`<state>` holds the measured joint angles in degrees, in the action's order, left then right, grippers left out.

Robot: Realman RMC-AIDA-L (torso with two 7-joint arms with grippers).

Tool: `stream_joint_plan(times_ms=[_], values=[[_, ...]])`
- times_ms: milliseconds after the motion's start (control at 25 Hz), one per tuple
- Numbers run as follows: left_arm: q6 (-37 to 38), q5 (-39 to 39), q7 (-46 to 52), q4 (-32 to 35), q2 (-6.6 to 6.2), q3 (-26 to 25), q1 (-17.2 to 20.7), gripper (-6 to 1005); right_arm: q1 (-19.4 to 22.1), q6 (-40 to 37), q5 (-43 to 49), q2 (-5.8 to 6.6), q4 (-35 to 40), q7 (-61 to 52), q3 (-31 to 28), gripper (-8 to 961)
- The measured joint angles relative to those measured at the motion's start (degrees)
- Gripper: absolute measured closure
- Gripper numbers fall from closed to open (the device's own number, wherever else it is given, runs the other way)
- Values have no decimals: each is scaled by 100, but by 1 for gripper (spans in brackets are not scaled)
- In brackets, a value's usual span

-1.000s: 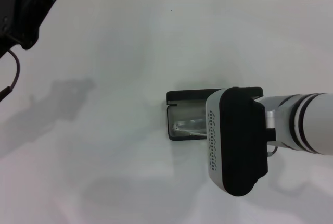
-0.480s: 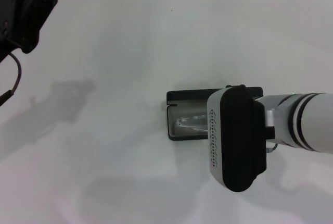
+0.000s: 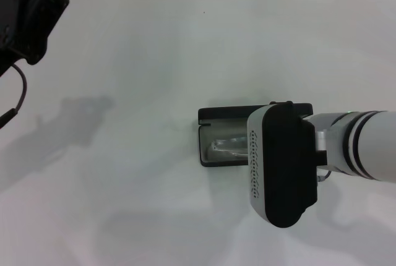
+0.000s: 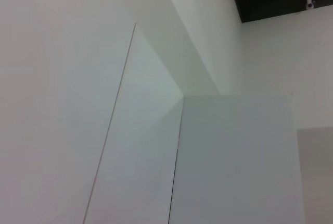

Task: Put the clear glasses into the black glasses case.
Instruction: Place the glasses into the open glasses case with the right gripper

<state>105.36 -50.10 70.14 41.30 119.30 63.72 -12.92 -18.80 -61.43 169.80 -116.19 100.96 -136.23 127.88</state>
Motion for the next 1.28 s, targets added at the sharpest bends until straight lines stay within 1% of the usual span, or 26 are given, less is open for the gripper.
stream_joint_plan(times_ms=[1280], values=[[38, 0, 0, -52, -3, -53, -22, 907, -18, -10, 115, 0, -65, -53, -53, 796]])
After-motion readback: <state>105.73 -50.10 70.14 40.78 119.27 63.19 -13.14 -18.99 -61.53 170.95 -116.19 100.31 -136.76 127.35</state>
